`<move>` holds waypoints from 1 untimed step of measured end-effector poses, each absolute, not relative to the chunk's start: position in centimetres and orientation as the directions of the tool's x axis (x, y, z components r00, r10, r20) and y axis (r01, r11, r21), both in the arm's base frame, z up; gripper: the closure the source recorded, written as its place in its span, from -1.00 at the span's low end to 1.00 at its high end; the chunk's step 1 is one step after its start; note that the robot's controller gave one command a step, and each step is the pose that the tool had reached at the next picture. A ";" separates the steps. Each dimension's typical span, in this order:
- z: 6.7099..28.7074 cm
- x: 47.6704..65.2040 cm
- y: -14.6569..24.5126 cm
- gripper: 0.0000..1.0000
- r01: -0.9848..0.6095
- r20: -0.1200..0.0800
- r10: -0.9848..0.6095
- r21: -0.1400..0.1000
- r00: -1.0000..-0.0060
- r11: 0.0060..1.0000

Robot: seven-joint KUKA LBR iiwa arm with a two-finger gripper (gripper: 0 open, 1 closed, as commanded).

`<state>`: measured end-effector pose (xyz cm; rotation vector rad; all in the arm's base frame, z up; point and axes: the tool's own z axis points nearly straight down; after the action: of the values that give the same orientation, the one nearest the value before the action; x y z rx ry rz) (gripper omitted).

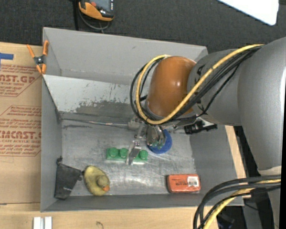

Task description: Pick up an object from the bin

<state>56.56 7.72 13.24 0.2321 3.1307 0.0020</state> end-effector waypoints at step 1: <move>7.5 56.0 7.4 -1.00 0.232 -0.003 0.232 0.002 -0.973 0.973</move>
Offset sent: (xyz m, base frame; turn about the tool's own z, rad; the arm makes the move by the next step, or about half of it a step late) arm -0.0042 -0.0009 -0.0624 0.0508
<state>55.97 7.44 7.47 0.3660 3.1169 0.0031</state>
